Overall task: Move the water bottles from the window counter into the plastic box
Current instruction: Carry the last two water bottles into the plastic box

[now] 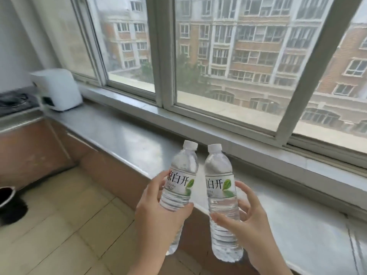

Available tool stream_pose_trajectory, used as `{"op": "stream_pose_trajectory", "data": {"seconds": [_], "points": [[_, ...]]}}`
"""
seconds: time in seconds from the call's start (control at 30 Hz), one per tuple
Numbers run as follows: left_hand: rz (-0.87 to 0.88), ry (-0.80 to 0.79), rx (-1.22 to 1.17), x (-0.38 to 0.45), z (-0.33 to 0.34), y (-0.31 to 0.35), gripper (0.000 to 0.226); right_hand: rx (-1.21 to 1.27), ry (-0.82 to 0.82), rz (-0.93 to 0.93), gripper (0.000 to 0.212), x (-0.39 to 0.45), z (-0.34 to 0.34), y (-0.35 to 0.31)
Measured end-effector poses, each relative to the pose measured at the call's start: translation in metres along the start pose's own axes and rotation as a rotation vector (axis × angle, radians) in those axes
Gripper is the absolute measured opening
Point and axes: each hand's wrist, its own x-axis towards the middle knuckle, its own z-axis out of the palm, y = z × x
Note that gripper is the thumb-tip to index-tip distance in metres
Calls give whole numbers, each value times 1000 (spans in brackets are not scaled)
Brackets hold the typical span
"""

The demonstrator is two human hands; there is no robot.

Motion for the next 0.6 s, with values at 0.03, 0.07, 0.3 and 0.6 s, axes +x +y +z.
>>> {"op": "stream_pose_trajectory", "data": {"seconds": [0.03, 0.07, 0.3, 0.6], "points": [[-4, 36, 19, 4, -22, -12, 86, 6, -45, 3, 81, 1, 25, -1], [-5, 69, 43, 8, -44, -24, 86, 13, -93, 8, 81, 1, 51, -3], [-148, 312, 139, 22, -198, -90, 83, 69, -436, 46, 88, -11, 231, -8], [-305, 733, 267, 16, -340, -142, 83, 71, -890, 8, 84, -21, 415, -23]]}}
